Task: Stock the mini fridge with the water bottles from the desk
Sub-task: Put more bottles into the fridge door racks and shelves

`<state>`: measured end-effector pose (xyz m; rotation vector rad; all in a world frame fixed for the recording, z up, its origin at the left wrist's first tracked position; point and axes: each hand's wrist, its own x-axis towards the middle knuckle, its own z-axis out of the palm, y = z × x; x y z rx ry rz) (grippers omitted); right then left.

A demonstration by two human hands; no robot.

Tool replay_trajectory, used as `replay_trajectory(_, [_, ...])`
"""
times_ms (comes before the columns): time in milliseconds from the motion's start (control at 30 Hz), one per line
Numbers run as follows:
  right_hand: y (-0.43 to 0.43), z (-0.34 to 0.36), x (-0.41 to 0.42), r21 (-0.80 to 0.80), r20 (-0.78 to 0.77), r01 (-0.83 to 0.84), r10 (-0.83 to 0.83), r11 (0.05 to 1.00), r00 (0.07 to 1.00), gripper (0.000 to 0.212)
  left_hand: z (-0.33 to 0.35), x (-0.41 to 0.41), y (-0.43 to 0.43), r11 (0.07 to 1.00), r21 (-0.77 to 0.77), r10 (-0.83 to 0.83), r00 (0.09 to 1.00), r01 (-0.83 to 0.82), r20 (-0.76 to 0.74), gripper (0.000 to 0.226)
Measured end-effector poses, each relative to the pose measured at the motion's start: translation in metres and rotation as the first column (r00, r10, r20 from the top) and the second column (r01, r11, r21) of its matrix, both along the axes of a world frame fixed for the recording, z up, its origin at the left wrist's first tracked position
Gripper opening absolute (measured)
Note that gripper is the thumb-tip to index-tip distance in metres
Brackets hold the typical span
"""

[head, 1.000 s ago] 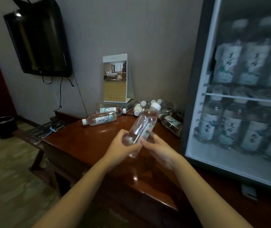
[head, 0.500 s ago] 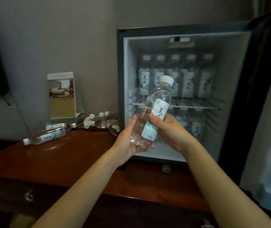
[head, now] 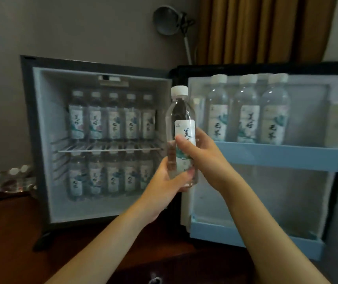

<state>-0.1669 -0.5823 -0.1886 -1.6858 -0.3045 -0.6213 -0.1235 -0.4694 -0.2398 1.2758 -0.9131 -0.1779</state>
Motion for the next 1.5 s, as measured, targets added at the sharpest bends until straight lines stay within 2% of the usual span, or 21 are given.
replay_trajectory(67, [-0.019,0.007,-0.021,-0.028,0.07,0.075,-0.073,0.997,0.995,0.031,0.009,-0.012,-0.019,1.0,0.011,-0.025,0.996,0.024,0.083,0.049])
replay_trajectory(167, [-0.045,0.017,-0.049,-0.04,0.167,0.19,-0.181,0.981,0.969,0.041,0.026,-0.023,-0.047,0.999,0.011,-0.044,0.977,0.043,0.206,0.046])
replay_trajectory(267, [-0.076,0.028,-0.075,0.017,0.228,0.276,-0.272,0.961,0.935,0.05,0.04,-0.025,-0.075,0.996,0.015,0.072,0.926,-0.083,0.371,0.028])
replay_trajectory(333, [-0.097,0.038,-0.089,0.068,0.264,0.331,-0.337,0.941,0.904,0.055,0.048,-0.022,-0.092,0.98,-0.048,0.19,0.835,-0.193,0.516,0.013])
replay_trajectory(433, [-0.128,0.054,-0.104,0.15,0.286,0.375,-0.403,0.915,0.869,0.048,0.058,-0.018,-0.116,0.941,-0.174,0.328,0.661,-0.289,0.675,0.013])
replay_trajectory(500, [-0.144,0.061,-0.108,0.169,0.28,0.398,-0.431,0.902,0.858,0.04,0.062,-0.018,-0.128,0.924,-0.211,0.367,0.584,-0.32,0.724,0.012])
replay_trajectory(600, [-0.163,0.064,-0.104,0.149,0.234,0.44,-0.464,0.886,0.854,0.041,0.06,-0.019,-0.14,0.891,-0.259,0.422,0.471,-0.372,0.774,0.013])
replay_trajectory(700, [-0.175,0.061,-0.093,0.132,0.19,0.457,-0.475,0.88,0.859,0.029,0.053,-0.019,-0.144,0.88,-0.22,0.4,0.407,-0.42,0.821,0.011])
replay_trajectory(833, [-0.181,0.062,-0.085,0.177,0.163,0.472,-0.499,0.864,0.851,0.022,0.052,-0.014,-0.144,0.891,-0.206,0.373,0.391,-0.405,0.841,0.011])
replay_trajectory(967, [-0.186,0.061,-0.079,0.121,0.141,0.503,-0.517,0.856,0.844,0.025,0.052,-0.014,-0.144,0.9,-0.218,0.37,0.396,-0.378,0.84,0.012])
replay_trajectory(1167, [-0.191,0.055,-0.079,-0.021,0.143,0.55,-0.541,0.835,0.829,0.044,0.053,-0.013,-0.146,0.912,-0.17,0.328,0.415,-0.374,0.849,0.016])
replay_trajectory(1267, [-0.197,0.055,-0.082,-0.001,0.043,0.475,-0.475,0.88,0.879,0.051,0.054,-0.014,-0.146,0.913,-0.16,0.321,0.417,-0.376,0.85,0.019])
replay_trajectory(1333, [-0.198,0.054,-0.082,0.023,0.009,0.438,-0.438,0.899,0.899,0.064,0.054,-0.013,-0.144,0.915,-0.159,0.316,0.412,-0.371,0.855,0.019])
replay_trajectory(1400, [-0.199,0.052,-0.081,0.028,0.008,0.444,-0.444,0.896,0.896,0.079,0.054,-0.013,-0.143,0.918,-0.158,0.31,0.407,-0.364,0.859,0.02])
replay_trajectory(1500, [-0.197,0.051,-0.08,0.021,0.043,0.445,-0.445,0.895,0.894,0.081,0.054,-0.013,-0.142,0.921,-0.157,0.302,0.398,-0.357,0.866,0.019])
